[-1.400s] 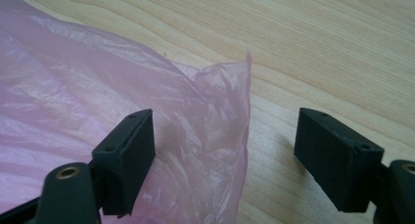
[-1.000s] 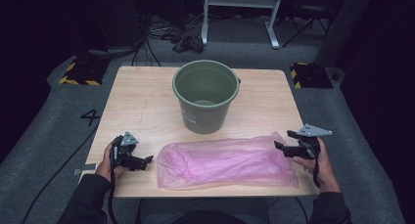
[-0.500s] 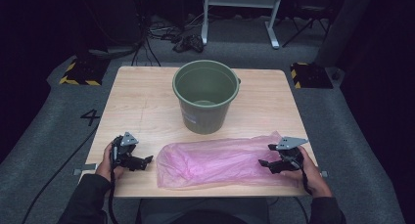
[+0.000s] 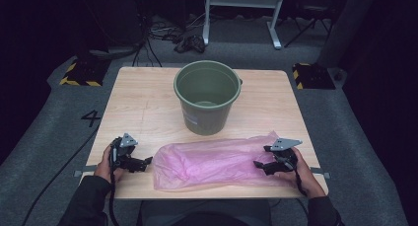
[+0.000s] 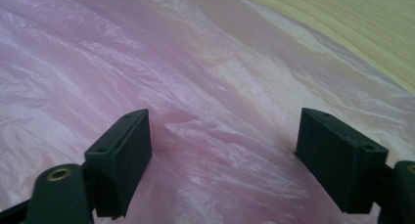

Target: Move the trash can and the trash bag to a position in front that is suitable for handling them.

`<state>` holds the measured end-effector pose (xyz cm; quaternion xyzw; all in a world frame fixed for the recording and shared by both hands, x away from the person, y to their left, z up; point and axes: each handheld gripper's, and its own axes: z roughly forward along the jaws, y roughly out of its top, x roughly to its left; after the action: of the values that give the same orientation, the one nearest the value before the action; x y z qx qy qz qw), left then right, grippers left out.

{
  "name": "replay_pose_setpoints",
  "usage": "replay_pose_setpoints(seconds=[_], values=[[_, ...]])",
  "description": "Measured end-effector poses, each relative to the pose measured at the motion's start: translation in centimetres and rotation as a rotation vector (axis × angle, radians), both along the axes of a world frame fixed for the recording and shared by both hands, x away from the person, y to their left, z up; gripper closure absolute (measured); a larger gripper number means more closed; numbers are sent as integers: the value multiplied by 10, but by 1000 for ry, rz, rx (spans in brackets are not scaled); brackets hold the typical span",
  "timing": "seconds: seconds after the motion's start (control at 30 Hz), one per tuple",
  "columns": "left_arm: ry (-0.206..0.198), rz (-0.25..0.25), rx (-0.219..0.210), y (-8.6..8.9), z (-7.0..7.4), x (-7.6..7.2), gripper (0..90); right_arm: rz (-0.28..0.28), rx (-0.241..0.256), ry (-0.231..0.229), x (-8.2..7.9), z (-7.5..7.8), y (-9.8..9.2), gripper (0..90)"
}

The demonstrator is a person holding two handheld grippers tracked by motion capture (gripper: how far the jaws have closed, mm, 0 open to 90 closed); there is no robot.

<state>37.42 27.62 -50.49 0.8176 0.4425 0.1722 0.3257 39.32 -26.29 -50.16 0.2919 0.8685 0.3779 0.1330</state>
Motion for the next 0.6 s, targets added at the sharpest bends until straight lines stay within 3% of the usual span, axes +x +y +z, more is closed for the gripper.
replay_pose_setpoints(seconds=[0.1, 0.6], values=[[-4, 33, 1, 2, 0, 1, 3, -1, -3, 2, 2, 0, 3, 200], [-2, 46, -6, 8, 0, 3, 3, -59, 0, 2, 18, 0, 3, 197]])
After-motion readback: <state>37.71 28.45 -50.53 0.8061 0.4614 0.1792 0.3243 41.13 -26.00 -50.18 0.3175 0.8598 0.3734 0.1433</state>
